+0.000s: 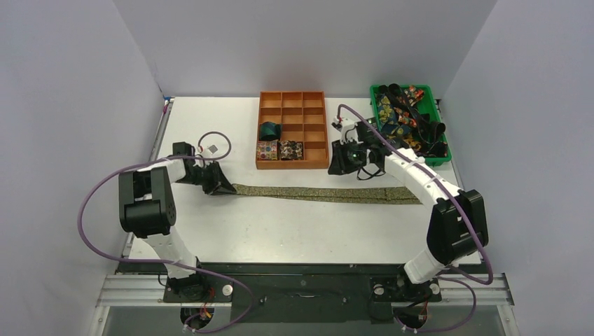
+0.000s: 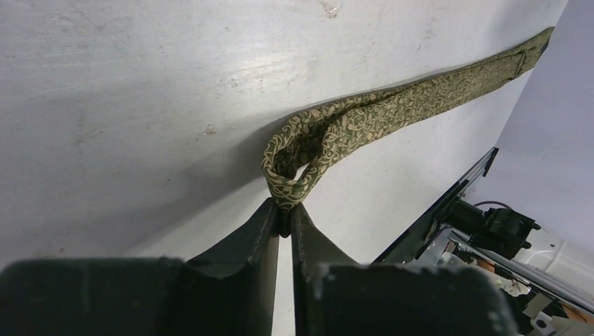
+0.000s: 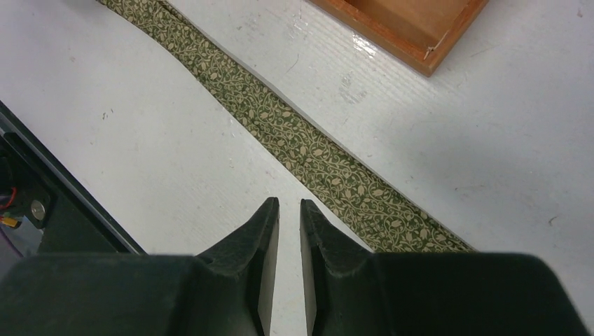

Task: Roll the ties
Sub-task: Roll the tie at the center of the board.

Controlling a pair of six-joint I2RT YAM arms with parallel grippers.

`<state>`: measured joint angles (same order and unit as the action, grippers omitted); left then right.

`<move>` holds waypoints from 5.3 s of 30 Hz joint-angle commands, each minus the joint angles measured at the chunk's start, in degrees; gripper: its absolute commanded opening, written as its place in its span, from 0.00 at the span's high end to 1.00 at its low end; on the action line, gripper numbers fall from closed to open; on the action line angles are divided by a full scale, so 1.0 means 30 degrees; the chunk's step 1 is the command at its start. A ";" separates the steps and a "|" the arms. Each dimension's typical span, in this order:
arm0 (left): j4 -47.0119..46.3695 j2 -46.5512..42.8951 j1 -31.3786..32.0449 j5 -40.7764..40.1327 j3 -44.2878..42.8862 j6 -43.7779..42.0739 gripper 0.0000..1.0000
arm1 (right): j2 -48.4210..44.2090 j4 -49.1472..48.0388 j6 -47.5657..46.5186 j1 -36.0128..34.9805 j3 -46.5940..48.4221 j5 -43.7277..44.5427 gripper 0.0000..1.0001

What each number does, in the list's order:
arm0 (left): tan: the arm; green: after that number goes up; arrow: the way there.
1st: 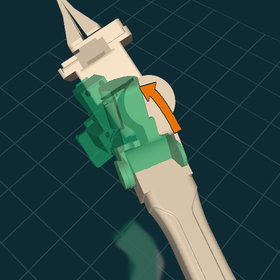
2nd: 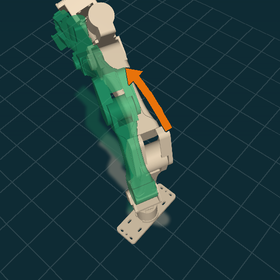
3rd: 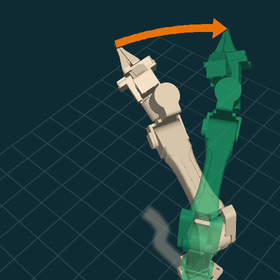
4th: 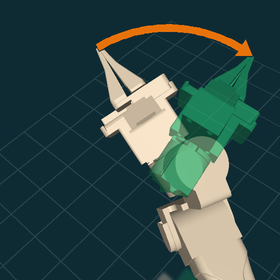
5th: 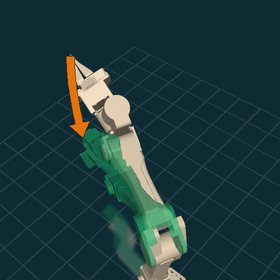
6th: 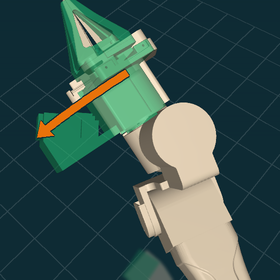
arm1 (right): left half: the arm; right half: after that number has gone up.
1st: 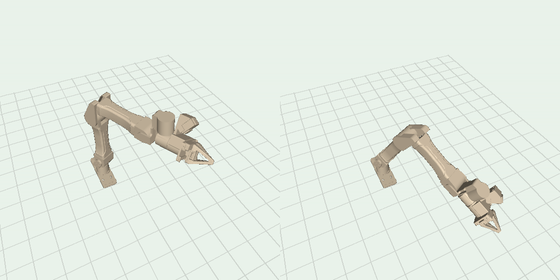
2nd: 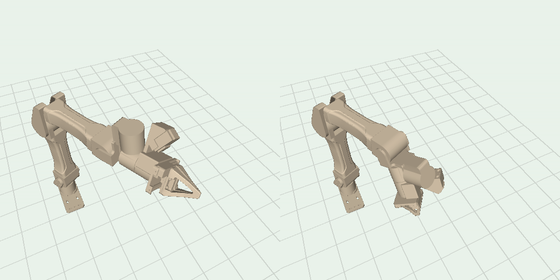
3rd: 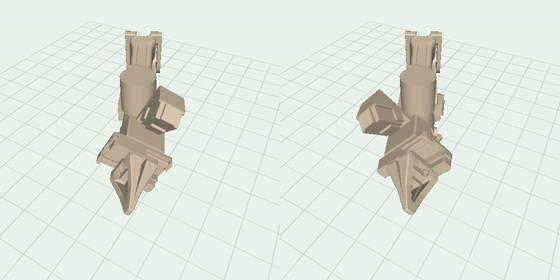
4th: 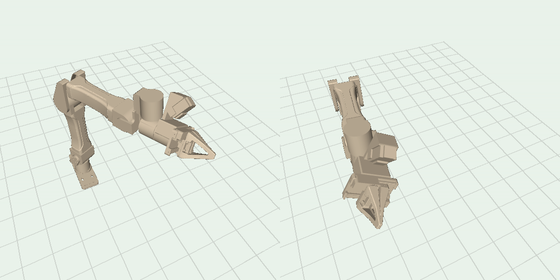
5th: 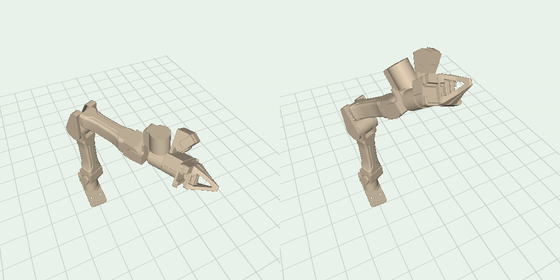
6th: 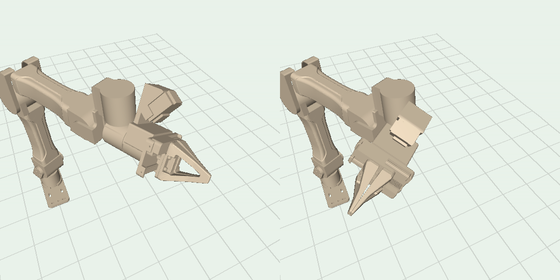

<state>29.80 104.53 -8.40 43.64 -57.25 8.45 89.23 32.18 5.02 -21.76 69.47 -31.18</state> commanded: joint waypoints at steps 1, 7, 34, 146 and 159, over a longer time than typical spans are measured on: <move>-0.1359 -0.2061 0.0561 0.0364 -0.0383 0.0936 0.95 | 0.0591 -0.1673 0.1475 -0.0394 0.1015 -0.0824 0.86; -0.1493 -0.3287 0.3756 -0.0187 -0.1002 0.1242 0.99 | 0.1737 -0.2760 0.3077 -0.0639 0.1591 -0.1541 0.88; -0.3362 -0.4176 0.7069 0.0326 -0.2916 -0.6533 0.18 | 0.3296 -0.3378 0.3480 -0.1083 0.0959 -0.1861 0.86; -2.1671 -0.2446 0.7115 0.4399 0.4198 1.5715 0.03 | 0.3637 -0.3960 0.7342 -0.0746 0.1704 -0.3741 0.54; -1.9987 -0.0511 0.6947 0.5412 0.2485 1.2912 0.03 | 0.4451 0.0880 0.0664 0.0100 0.3126 -0.1718 0.63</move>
<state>-31.59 108.44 12.91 55.83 -45.08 54.22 105.75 23.83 23.18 -24.49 74.35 -40.73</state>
